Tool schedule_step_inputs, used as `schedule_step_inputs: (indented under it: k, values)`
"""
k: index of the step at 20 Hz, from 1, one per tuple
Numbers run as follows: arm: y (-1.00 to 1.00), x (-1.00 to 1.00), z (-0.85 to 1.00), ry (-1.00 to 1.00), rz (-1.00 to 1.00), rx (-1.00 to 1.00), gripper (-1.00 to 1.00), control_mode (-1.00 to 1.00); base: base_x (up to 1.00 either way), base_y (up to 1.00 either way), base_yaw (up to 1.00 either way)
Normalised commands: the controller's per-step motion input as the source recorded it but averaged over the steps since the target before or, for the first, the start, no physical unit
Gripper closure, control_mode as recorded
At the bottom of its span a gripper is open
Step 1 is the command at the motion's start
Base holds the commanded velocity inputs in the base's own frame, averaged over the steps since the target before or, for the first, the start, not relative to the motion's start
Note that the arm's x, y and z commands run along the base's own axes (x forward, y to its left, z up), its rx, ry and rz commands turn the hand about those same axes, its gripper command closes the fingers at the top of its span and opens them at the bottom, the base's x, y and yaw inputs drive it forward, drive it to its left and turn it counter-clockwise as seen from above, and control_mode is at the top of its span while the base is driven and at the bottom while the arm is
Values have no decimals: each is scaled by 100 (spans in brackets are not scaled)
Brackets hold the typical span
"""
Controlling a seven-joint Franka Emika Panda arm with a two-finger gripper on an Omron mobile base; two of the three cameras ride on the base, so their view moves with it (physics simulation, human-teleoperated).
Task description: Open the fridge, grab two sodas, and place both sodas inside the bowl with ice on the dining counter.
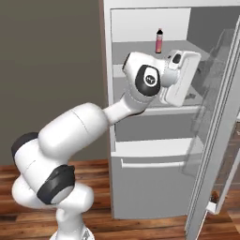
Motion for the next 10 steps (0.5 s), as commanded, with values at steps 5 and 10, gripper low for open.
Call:
schedule_step_inputs:
  k: [5, 10]
  values:
    - [-100, -1, 0, 3, -9, 0, -100, -100, 0, 0, 0]
    - [-50, -61, -8, -13, -4, 7, -100, -100, 0, 0, 0]
